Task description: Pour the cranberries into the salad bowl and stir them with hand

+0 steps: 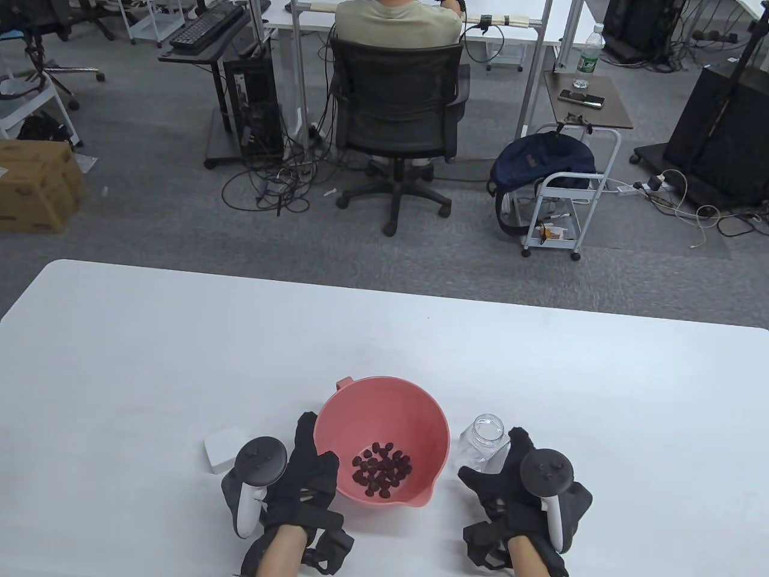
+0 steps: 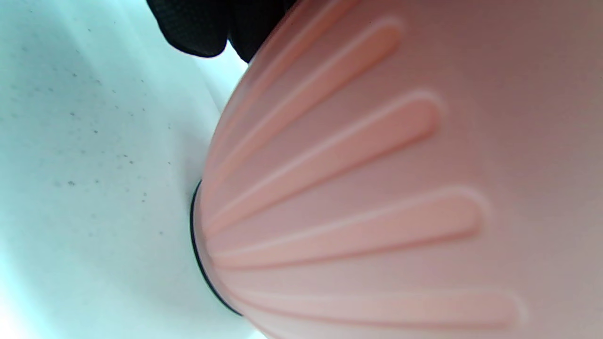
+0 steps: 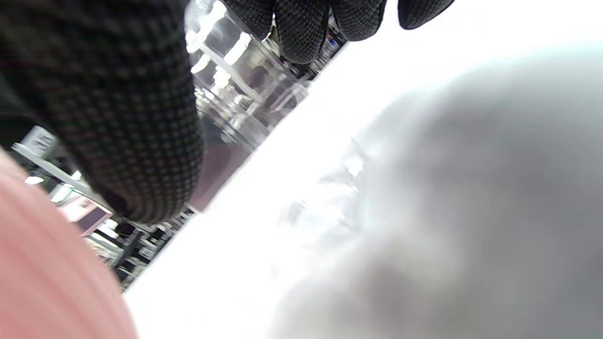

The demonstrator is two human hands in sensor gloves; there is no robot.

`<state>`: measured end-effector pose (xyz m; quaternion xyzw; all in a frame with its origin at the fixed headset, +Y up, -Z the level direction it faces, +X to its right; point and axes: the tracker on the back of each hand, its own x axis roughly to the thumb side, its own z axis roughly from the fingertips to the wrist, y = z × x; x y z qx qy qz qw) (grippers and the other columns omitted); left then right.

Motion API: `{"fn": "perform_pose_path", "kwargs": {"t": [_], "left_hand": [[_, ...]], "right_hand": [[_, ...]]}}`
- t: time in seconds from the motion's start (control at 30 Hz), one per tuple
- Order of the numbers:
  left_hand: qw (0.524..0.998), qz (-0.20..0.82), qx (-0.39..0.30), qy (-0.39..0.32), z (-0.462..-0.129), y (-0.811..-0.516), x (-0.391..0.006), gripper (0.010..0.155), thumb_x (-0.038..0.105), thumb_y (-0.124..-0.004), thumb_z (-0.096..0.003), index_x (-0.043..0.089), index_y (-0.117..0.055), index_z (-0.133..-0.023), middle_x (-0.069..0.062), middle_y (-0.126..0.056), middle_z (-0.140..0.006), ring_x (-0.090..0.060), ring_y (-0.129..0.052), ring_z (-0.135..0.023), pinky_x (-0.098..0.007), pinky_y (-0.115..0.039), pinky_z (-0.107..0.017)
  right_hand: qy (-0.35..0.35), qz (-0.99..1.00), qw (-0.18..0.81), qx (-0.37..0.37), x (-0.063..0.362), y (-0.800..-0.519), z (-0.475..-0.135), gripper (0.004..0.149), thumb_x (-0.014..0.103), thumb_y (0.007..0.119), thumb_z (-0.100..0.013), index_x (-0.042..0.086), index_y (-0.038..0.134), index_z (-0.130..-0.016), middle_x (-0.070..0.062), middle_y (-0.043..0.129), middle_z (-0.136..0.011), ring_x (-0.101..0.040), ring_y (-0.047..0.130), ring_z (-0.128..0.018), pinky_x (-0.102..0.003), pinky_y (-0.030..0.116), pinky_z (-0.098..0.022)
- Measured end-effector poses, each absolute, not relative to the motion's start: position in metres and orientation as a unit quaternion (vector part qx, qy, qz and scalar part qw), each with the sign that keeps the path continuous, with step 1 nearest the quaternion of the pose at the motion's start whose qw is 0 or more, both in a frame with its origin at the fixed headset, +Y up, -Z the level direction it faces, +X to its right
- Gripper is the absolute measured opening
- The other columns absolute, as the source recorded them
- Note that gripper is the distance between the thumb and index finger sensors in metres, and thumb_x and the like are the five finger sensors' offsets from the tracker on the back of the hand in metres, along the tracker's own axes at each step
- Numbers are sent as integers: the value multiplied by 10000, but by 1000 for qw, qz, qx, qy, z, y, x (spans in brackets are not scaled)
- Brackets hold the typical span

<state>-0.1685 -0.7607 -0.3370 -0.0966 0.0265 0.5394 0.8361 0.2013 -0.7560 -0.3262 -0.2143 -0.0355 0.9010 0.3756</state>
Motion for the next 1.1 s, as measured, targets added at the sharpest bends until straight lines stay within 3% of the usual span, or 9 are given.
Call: {"fn": "perform_pose_path", "kwargs": {"t": [0.23,0.37,0.5,0.63,0.77,1.1], "left_hand": [[836,539,-99,25,-338,-760,-167,774,318,-643,-580,236,-120,-1144,-117,-384,-1235,-393,-580,-1101,-545,-586,-781],[837,538,-100,24,-338,-762,-167,754,380,-619,-610,229,-107,-1142,-108,-377,-1237,-383,-574,-1106,-539,-587,-784],[838,537,-98,23,-338,-763,-167,760,415,-614,-613,229,-97,-1138,-102,-379,-1236,-374,-579,-1106,-530,-594,-785],[839,536,-96,23,-338,-763,-167,764,421,-615,-613,225,-94,-1136,-100,-383,-1235,-375,-582,-1105,-529,-598,-783],[839,535,-95,23,-338,-763,-167,763,420,-616,-612,226,-96,-1136,-100,-386,-1234,-374,-587,-1103,-529,-598,-783],[839,535,-96,22,-338,-763,-167,764,412,-619,-610,222,-98,-1137,-105,-387,-1232,-378,-587,-1102,-533,-596,-782]], "right_hand": [[-133,909,371,-135,181,-697,-312,1049,516,1071,-290,277,402,-1061,-84,468,-1170,-369,440,-1089,-561,508,-773],[-165,912,372,-50,155,-666,-306,911,504,1074,-295,307,570,-1027,-53,629,-1126,-342,595,-1060,-540,587,-755],[-111,927,358,21,124,-645,-319,708,502,1058,-321,329,749,-934,-12,831,-1018,-304,803,-965,-514,724,-688],[7,935,341,98,97,-639,-342,633,512,1035,-343,327,798,-899,-3,888,-972,-288,867,-913,-498,759,-658],[89,940,311,111,78,-648,-363,625,551,991,-364,322,792,-911,-15,876,-985,-296,858,-918,-503,751,-660],[214,940,243,103,43,-677,-394,680,593,953,-377,318,742,-963,-43,794,-1057,-329,769,-984,-531,695,-699]]}}
